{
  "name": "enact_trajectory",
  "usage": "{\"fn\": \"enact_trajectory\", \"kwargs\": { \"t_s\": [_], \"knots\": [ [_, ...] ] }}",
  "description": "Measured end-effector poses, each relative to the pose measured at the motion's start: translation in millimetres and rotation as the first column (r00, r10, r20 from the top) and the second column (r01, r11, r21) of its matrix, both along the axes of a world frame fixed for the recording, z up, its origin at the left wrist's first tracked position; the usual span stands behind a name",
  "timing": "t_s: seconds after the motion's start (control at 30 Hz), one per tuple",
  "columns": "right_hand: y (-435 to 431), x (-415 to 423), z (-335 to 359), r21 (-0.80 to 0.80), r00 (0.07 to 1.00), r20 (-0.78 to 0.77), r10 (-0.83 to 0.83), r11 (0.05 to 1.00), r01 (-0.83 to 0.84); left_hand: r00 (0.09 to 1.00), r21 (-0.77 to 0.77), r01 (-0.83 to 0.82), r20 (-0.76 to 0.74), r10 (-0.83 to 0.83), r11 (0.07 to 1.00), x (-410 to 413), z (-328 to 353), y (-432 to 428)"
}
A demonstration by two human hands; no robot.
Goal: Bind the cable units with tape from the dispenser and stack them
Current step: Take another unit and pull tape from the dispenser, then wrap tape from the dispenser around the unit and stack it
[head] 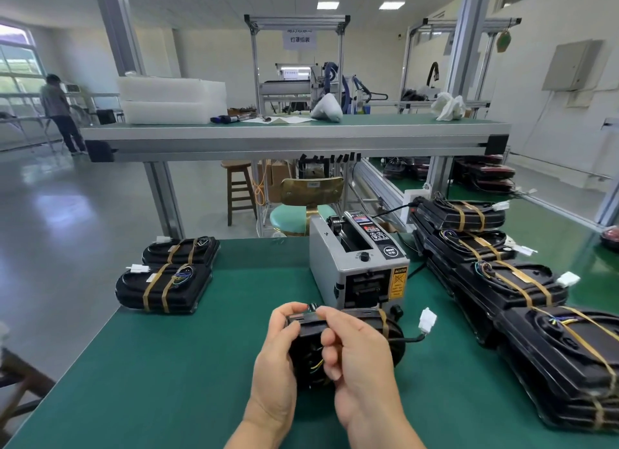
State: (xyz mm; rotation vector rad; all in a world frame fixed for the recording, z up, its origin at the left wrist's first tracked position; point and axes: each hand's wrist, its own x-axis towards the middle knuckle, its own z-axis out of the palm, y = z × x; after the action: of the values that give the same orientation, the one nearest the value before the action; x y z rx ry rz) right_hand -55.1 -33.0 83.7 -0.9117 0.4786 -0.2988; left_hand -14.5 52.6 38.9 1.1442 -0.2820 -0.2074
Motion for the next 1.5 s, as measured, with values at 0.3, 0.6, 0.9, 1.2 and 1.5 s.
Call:
{"fn": "enact_trajectory", "kwargs": {
  "t_s": [0.3, 0.6, 0.9, 1.2, 1.5],
  "knots": [
    [9.8, -0.4, -7.7, 0.046, 0.999, -0.01, 0.051, 0.998, -0.05, 0.993, -0.109, 0.064, -0.093, -0.074, 0.992, 2.8, 1.4, 3.5],
    [10.6, -0.4, -9.5, -0.009, 0.997, -0.02, 0.08, 0.997, -0.08, 0.991, -0.077, 0.046, -0.123, -0.055, 0.996, 4.0, 3.3, 2.4],
    [13.0, -1.9, -10.1, -0.037, 0.996, -0.006, 0.085, 0.996, -0.086, 0.989, -0.073, 0.027, -0.142, -0.037, 0.997, 0.2, 9.4, 2.0],
    [11.9, -1.6, -10.6, -0.093, 0.996, -0.003, 0.093, 0.991, -0.092, 0.995, 0.13, -0.083, -0.047, 0.09, 0.988, 7.6, 4.4, -2.0],
    [-25.0, 3.6, -12.7, -0.389, 0.992, 0.063, -0.112, 0.912, 0.128, 0.985, 0.204, -0.173, 0.031, 0.171, 0.963, 8.4, 8.4, -3.4]
  ]
}}
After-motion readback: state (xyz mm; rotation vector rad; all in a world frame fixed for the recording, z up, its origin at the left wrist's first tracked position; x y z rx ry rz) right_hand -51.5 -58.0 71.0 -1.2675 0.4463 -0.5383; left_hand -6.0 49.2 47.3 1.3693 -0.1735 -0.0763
